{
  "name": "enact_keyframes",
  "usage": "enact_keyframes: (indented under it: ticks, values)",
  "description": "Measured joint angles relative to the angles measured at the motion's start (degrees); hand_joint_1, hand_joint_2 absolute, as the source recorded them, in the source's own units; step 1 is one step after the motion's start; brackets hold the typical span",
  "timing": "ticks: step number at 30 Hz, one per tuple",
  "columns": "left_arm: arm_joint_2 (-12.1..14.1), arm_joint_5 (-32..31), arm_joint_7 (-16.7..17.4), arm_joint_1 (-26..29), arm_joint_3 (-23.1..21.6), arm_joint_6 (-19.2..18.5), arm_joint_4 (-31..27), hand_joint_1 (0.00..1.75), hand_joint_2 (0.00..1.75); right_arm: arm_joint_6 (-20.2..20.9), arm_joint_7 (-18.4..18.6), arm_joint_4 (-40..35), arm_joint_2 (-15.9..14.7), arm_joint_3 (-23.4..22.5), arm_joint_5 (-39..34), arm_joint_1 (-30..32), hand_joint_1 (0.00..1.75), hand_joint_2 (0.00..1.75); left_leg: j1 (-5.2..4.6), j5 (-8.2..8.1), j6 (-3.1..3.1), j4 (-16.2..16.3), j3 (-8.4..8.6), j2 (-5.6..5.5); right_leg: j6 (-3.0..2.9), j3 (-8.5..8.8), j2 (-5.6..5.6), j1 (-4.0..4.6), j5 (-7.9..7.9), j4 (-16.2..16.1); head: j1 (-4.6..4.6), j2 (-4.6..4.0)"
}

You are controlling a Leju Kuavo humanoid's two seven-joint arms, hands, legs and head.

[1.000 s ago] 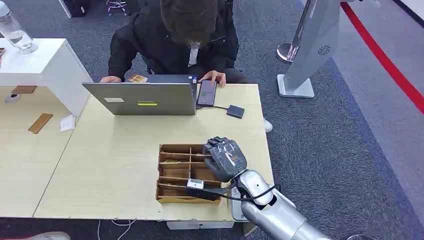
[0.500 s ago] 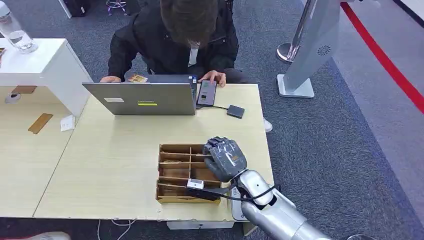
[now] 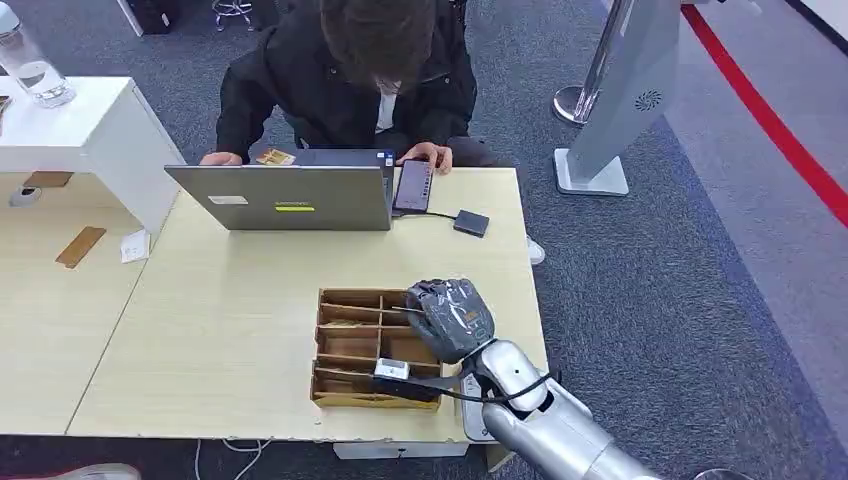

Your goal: Pass the card to the sensor for recognition and then transmit it.

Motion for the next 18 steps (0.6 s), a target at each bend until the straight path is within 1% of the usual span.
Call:
enact_keyframes:
  ticks: [3,10,18]
  values:
    - [0.0,-0.6,0.0,0.0,0.6,-0.3,-0.3,0.0,0.0,-0.2,0.0,0.1,0.0,0.0,-0.1,0.0,1.75,1.75,0.0,0.0,0.0,0.0,0.0,0.0,0.0,0.0,0.0,0.0,0.0,0.0,0.0,0.0]
    - [-1.1,-2.4,-0.4,0.0,2.3,-1.7,-2.4,0.0,0.0,-2.9,1.4,-0.5,0.0,-1.6,-0.1,1.5,1.75,1.75,-0.01,0.0,0.0,0.0,0.0,0.0,0.0,0.0,0.0,-0.01,0.0,0.0,-0.02,0.0]
    - [-2.2,-3.4,-0.6,0.0,3.8,-2.4,-4.7,0.0,0.0,-3.3,1.5,-0.8,0.0,-3.0,0.4,2.3,1.75,1.75,-0.01,0.0,0.0,0.0,0.01,0.0,0.0,0.0,0.0,0.0,0.0,0.0,-0.02,0.0]
